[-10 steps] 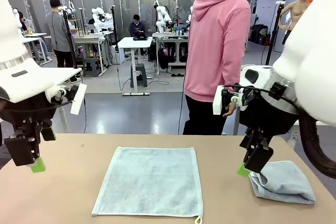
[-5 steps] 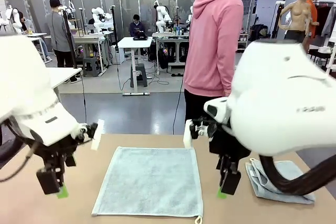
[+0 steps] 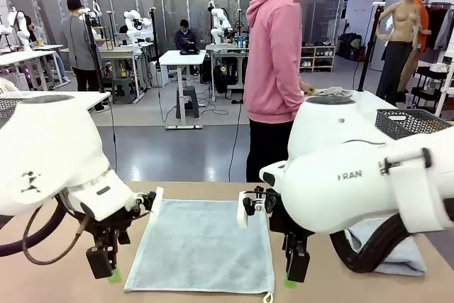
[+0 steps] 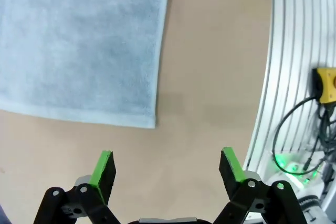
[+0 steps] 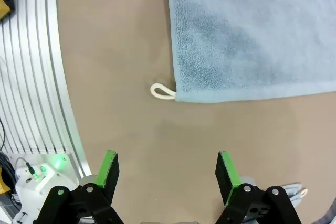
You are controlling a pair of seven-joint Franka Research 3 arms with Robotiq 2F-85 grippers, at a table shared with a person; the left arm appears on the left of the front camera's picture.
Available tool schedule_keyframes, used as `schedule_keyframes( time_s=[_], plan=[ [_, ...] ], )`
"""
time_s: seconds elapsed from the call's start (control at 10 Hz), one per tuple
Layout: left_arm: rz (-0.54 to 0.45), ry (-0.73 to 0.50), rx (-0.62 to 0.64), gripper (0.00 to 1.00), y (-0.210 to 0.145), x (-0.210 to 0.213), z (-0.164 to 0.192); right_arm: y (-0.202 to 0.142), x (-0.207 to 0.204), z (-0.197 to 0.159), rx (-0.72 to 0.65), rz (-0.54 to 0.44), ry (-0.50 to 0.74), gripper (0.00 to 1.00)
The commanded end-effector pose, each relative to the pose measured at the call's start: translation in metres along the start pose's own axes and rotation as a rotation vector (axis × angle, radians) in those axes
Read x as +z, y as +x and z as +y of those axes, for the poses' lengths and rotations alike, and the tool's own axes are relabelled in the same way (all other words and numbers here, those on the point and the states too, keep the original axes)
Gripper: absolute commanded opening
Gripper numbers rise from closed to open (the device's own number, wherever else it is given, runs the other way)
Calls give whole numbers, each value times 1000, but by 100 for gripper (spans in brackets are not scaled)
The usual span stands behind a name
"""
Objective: Fold the towels and place them in the basket.
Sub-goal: When a person lays out a Towel with hook on the table, fold it in half twice.
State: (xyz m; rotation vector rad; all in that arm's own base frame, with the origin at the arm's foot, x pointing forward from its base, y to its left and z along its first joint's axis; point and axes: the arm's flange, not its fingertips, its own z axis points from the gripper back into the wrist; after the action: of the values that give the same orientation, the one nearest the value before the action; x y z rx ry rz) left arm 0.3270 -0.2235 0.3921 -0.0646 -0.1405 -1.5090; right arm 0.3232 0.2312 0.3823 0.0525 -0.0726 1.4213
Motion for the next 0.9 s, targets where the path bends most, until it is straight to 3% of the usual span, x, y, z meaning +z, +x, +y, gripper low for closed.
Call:
schedule_keyframes(
  time_s=[0.0,0.8],
  plan=[
    [-23,-24,-57,100,-16,-24,-11,-13,-29,5,48,-12,-15,93],
    [33,-55,-41,100,-12,-69,13,0,-90,-26,113,-31,-3,93]
  ],
)
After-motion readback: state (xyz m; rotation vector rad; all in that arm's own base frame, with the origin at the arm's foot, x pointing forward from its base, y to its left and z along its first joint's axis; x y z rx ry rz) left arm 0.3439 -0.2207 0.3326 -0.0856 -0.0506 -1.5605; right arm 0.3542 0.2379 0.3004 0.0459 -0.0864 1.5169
